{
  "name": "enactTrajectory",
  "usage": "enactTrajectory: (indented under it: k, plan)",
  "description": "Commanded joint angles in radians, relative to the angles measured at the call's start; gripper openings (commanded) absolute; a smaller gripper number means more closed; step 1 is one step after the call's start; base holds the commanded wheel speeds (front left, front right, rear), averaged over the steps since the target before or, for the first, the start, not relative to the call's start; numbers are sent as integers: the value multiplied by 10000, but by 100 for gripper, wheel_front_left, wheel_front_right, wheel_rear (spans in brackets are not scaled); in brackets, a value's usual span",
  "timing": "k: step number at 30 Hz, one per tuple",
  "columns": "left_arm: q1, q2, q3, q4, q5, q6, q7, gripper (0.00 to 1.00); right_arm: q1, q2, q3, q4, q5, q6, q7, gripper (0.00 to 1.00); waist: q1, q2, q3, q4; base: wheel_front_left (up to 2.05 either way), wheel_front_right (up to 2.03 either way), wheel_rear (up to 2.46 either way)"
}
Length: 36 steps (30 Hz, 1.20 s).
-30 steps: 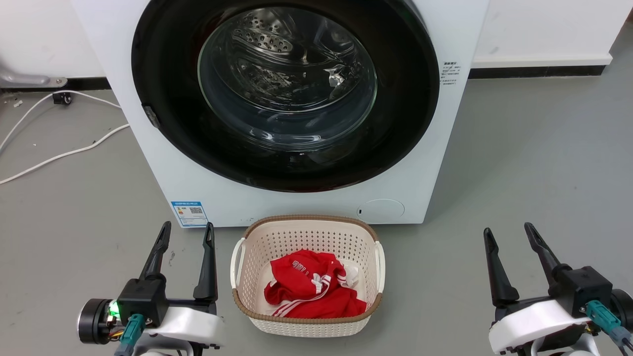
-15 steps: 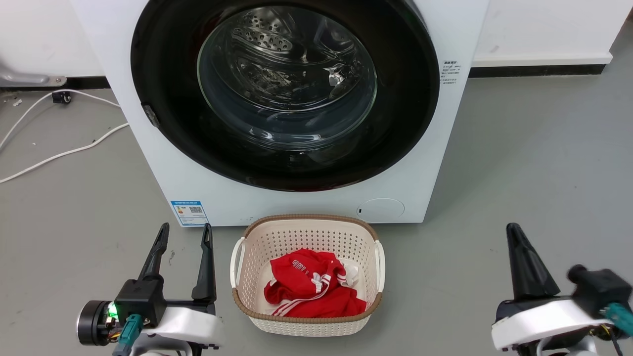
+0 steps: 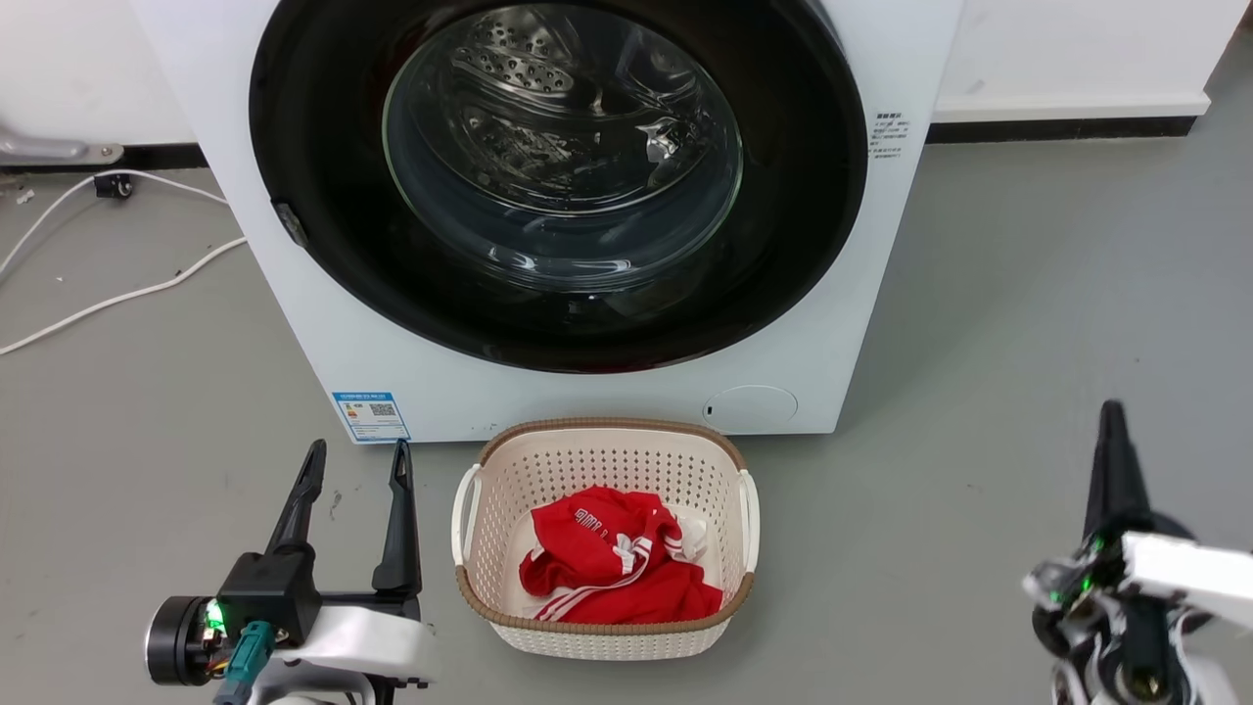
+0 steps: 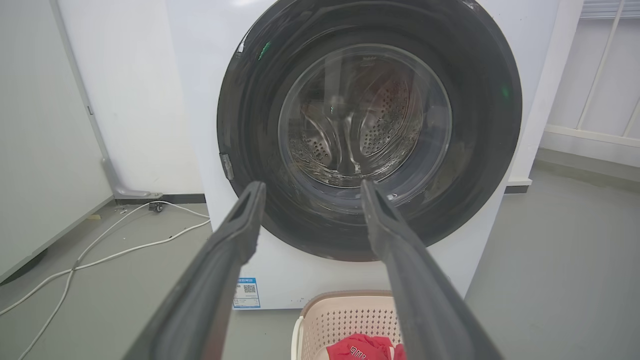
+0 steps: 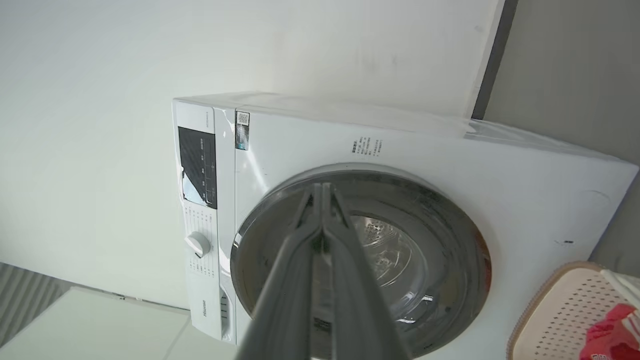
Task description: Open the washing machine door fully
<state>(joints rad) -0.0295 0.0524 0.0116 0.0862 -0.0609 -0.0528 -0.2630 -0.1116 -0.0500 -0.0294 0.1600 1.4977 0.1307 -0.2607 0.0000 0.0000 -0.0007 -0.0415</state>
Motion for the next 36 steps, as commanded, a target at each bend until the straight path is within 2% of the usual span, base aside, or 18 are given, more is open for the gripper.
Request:
enactTrajectory:
  k: [1,7,12,19,24,31,36]
  plan:
    - [-110,-4,31,-37,-36,21,-28,100,-285,-5,-114,61,241,0,-27,0,0,0,47,-4,0,0,0]
    - [-426,-11,77,-201,-90,62,-27,100,-2187,-468,-796,1012,1297,0,302,0,0,0,626,-8,0,0,0]
    - [-887,-13,122,-333,-97,29,-27,100,-4266,-1210,-686,2231,1485,0,880,0,0,0,1310,21,0,0,0]
    - [-1620,-15,99,-469,23,-30,-27,100,-7497,-2359,-16,4315,1265,0,1995,0,0,0,2182,146,0,0,0]
    - [-1953,-18,93,-569,42,-71,-27,100,-9825,-2829,717,6313,909,0,2963,0,0,0,2578,231,0,0,0]
    - [-2248,-20,28,-887,14,-140,-27,100,-12494,-2690,2169,8572,-110,0,4831,0,0,0,3251,337,0,0,0]
    - [-2412,-22,-19,-1028,57,-131,-27,100,-13573,-2455,2782,9408,-650,0,5630,0,0,0,3657,407,0,0,0]
